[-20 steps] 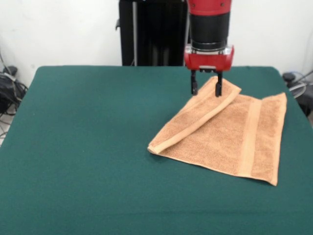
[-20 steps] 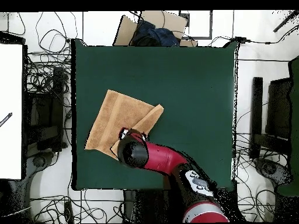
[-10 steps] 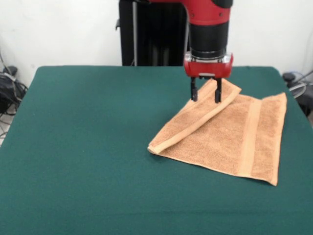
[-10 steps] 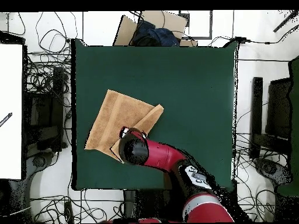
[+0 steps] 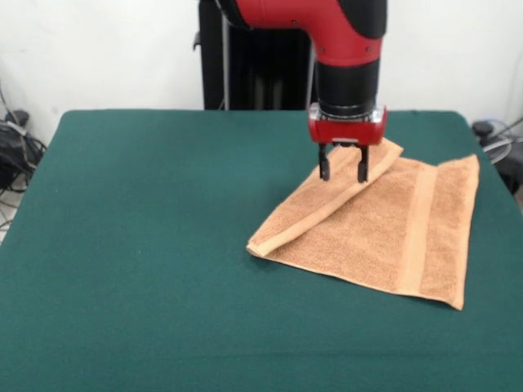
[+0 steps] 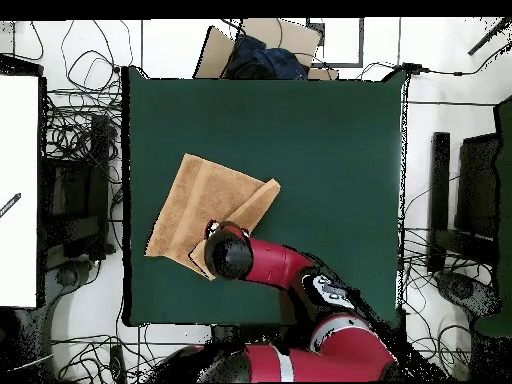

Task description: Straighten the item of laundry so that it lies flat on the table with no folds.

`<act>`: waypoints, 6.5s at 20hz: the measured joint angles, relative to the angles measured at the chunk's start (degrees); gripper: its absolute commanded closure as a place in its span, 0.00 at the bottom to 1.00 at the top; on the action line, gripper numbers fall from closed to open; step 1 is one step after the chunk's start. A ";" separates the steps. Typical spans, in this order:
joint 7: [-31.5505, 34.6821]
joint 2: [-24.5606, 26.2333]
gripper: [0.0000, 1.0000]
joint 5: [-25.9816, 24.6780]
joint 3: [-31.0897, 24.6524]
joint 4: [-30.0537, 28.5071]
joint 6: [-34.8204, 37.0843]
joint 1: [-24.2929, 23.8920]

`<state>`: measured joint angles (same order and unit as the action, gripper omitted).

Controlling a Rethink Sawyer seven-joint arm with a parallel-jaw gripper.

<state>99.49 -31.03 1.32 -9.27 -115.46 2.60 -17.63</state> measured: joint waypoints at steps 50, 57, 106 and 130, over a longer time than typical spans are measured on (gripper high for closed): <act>0.00 4.02 1.00 -4.04 3.33 4.82 0.58 0.45; 0.00 1.03 1.00 -4.43 0.69 3.80 2.88 -6.07; 0.00 5.98 0.00 -8.27 3.31 8.26 1.05 -0.08; 0.00 5.55 1.00 -9.44 2.15 7.89 1.05 -1.98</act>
<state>99.49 -25.48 -8.12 -7.12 -107.57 3.65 -19.61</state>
